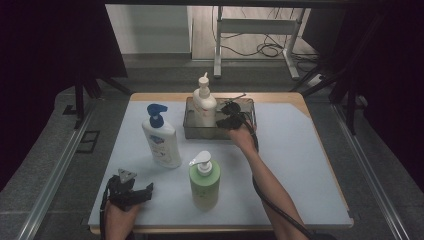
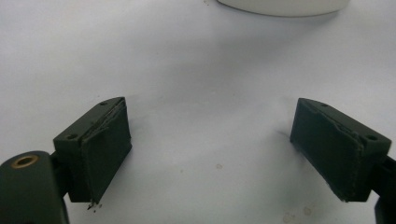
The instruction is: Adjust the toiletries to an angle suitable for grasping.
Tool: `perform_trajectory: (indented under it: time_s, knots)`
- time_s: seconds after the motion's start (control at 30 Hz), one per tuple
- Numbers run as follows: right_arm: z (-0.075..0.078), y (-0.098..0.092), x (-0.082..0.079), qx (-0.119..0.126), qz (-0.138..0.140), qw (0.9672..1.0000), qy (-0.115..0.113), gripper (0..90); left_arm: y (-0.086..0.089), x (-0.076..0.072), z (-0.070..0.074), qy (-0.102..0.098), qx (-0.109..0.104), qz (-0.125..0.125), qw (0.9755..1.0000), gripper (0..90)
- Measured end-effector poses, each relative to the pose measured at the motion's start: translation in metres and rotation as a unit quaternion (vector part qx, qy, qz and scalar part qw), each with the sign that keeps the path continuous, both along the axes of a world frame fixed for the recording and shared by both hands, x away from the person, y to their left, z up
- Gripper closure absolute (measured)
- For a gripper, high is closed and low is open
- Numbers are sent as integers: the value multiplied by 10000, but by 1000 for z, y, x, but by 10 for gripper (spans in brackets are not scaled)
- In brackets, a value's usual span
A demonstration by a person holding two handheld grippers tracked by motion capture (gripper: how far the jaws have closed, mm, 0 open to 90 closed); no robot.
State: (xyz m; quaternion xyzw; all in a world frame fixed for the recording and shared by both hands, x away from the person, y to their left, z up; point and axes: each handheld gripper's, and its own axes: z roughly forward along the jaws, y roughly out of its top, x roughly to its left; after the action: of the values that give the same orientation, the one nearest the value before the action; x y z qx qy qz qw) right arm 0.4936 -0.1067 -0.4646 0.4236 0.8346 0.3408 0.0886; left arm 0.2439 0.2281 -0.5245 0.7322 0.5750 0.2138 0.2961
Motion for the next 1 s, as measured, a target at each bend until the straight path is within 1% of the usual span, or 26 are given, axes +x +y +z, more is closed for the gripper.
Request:
perform_trajectory:
  time_s: [0.5,0.8,1.0]
  knots:
    - [-2,13,1,66,49,10000,-23,878,0,0,0,6,7,-4,10000,118]
    - [-4,16,1,99,16,9999,-12,879,0,0,0,6,8,-4,10000,118]
    - [-5,20,1,113,44,9999,-13,878,0,0,0,8,7,-5,10000,118]
